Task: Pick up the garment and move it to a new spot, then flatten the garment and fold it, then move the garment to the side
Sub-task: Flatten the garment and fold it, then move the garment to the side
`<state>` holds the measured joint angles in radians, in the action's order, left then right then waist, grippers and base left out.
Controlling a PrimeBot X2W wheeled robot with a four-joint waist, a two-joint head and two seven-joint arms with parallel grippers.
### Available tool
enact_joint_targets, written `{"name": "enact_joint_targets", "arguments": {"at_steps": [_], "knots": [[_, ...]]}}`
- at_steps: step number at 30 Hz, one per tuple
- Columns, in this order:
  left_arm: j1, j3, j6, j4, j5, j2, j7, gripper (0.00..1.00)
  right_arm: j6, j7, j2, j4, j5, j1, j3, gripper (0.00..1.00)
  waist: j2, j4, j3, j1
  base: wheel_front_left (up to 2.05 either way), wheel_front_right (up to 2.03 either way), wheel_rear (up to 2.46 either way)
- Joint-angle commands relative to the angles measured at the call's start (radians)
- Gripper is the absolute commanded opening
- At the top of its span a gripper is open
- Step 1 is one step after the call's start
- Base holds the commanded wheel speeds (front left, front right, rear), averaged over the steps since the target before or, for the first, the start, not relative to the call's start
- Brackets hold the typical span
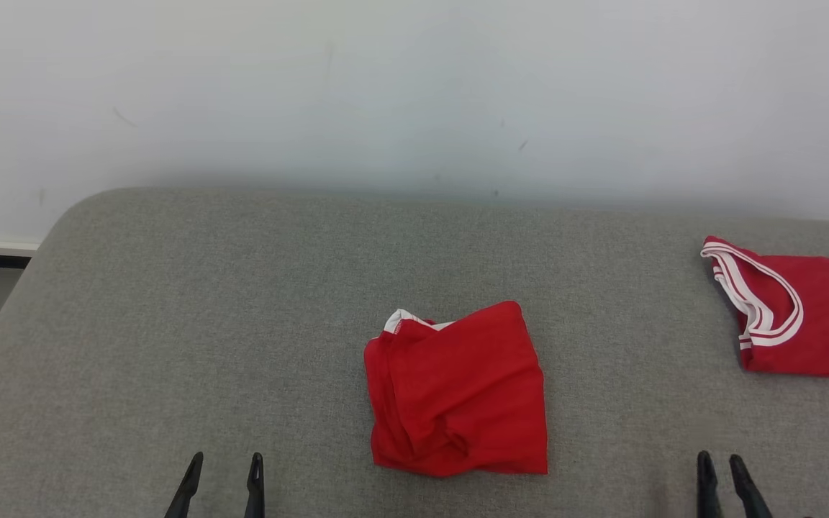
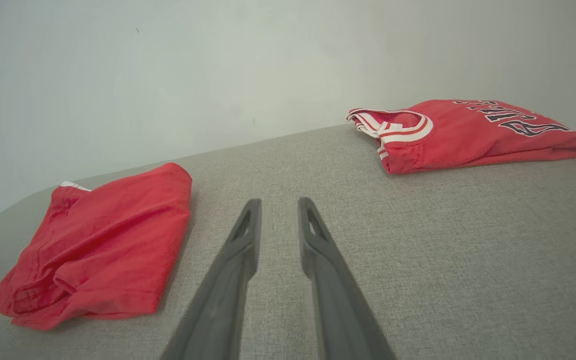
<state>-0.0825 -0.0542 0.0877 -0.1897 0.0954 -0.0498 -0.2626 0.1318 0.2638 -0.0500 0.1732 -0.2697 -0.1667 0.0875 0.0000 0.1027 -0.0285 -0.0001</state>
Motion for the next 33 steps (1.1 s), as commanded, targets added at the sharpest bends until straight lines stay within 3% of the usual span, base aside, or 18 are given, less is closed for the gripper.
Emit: {"name": "enact_joint_targets", "arguments": {"at_steps": [1,33], "knots": [[-0.015,0.002,-0.002,0.003,-0.008,-0.001,-0.003,1.00,-0.002,0.000,-0.001,-0.001,-0.005,-0.009,-0.001,1.00,0.0000,0.001,-0.001,0.0001,0.00,0.00,0.00],[-0.041,-0.005,-0.004,0.039,-0.053,-0.001,-0.003,1.00,-0.002,0.000,0.000,0.032,-0.001,-0.007,-0.022,1.00,0.0000,-0.005,-0.012,0.0001,0.00,0.00,0.00]]}}
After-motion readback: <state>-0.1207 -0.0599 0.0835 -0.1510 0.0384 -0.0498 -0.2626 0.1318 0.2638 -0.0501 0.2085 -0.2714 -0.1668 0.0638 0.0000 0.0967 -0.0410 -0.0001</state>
